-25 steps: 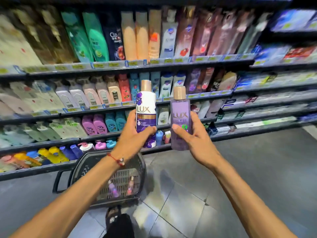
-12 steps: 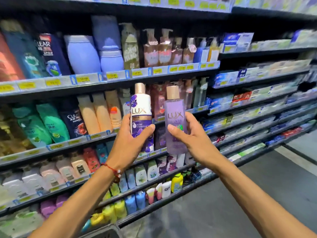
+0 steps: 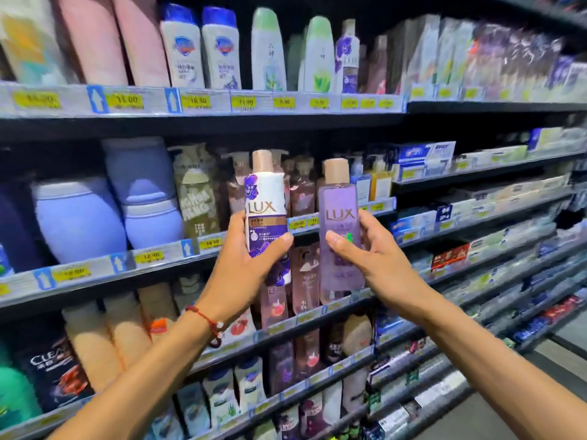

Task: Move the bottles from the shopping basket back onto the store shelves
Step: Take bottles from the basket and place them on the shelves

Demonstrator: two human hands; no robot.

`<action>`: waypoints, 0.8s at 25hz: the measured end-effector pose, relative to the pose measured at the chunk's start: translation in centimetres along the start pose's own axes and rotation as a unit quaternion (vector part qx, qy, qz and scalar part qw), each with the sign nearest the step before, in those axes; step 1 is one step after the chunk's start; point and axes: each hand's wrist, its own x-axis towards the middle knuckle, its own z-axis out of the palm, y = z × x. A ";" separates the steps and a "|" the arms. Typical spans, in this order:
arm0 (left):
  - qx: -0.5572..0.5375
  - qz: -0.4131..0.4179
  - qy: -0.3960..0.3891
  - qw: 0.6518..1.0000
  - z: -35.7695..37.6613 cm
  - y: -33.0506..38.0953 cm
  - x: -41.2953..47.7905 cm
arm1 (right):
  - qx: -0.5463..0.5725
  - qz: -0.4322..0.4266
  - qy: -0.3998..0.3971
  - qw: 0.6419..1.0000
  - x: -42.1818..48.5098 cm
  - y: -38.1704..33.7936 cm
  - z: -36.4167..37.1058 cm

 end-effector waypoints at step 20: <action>0.078 0.060 0.145 0.985 19.5 6.7 19.7 | 0.067 -0.082 -0.150 0.983 21.1 -4.0 -20.8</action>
